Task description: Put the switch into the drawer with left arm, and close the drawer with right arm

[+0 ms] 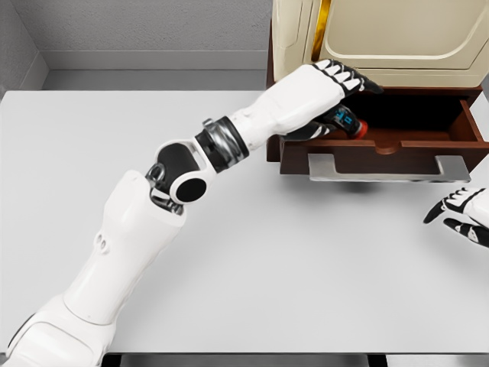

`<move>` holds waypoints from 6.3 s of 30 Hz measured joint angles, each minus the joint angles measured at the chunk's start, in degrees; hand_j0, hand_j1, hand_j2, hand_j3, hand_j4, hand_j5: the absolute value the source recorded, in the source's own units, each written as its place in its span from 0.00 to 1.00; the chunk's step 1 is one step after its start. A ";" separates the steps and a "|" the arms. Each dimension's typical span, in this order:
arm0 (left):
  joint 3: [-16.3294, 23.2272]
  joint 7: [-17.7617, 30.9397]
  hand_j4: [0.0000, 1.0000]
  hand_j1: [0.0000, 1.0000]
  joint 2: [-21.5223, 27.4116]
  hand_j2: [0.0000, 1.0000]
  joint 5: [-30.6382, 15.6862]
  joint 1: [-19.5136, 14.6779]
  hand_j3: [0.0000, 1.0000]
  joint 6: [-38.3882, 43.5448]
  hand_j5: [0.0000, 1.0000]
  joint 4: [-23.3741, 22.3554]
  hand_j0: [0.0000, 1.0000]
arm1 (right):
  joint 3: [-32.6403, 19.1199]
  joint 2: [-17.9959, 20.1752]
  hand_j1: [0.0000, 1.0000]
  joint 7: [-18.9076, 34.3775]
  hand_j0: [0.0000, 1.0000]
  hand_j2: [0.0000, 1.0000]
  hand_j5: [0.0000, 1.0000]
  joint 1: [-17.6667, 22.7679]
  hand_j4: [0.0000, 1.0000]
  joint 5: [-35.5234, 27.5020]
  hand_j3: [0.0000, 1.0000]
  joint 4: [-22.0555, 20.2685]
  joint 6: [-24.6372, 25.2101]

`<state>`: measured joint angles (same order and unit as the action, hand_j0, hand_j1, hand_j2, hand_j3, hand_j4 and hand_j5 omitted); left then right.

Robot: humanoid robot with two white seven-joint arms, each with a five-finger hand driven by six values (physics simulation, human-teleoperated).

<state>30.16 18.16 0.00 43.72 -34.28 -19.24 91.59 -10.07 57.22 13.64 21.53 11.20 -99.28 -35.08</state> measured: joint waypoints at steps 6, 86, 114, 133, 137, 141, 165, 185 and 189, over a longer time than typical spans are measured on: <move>-10.38 0.01 1.00 1.00 2.35 1.00 -6.40 8.17 1.00 -13.15 1.00 9.74 1.00 | -0.66 -0.09 0.50 0.00 0.50 0.50 0.50 0.00 0.50 -0.01 0.50 0.10 0.00; -41.91 4.89 1.00 1.00 27.37 1.00 -24.71 31.11 1.00 -15.86 1.00 -16.56 1.00 | 17.54 -7.09 0.53 2.73 0.53 0.53 0.53 -27.60 0.53 2.58 0.53 15.84 -0.01; -42.78 4.89 1.00 1.00 27.24 1.00 -24.78 31.64 1.00 -15.82 1.00 -16.23 1.00 | 18.44 -10.92 0.54 3.48 0.54 0.54 0.54 -33.49 0.54 6.51 0.54 18.38 1.20; -42.39 4.98 1.00 1.00 27.19 1.00 -23.98 31.73 1.00 -15.86 1.00 -16.68 1.00 | 19.72 -6.03 0.55 3.87 0.55 0.55 0.55 -28.21 0.55 1.28 0.55 16.11 0.00; -42.21 4.98 1.00 1.00 27.15 1.00 -23.90 31.82 1.00 -15.86 1.00 -16.59 1.00 | 17.96 -5.54 0.55 3.76 0.55 0.55 0.55 -27.51 0.55 0.83 0.55 15.89 -0.01; -42.13 4.98 1.00 1.00 27.12 1.00 -23.80 31.82 1.00 -15.86 1.00 -16.56 1.00 | 16.32 -5.85 0.54 3.64 0.54 0.54 0.54 -28.04 0.54 0.68 0.54 15.70 -0.01; -42.05 4.98 1.00 1.00 26.47 1.00 -23.30 31.82 1.00 -15.86 1.00 -16.39 1.00 | 16.91 -6.94 0.54 3.94 0.54 0.54 0.54 -27.77 0.54 1.33 0.54 16.29 -0.05; -42.11 4.98 1.00 1.00 26.41 1.00 -23.22 31.82 1.00 -15.86 1.00 -16.47 1.00 | 17.11 -5.60 0.50 3.70 0.50 0.50 0.50 -26.81 0.50 1.73 0.50 15.77 -0.01; -42.13 4.98 1.00 1.00 26.40 1.00 -23.22 31.82 1.00 -15.86 1.00 -16.47 1.00 | 17.35 -6.08 0.50 3.75 0.50 0.50 0.50 -27.51 0.50 1.80 0.50 16.77 -0.01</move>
<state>-11.97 23.14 26.41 20.50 -2.46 -35.10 75.11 7.27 51.14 17.40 -5.98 13.00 -82.52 -35.09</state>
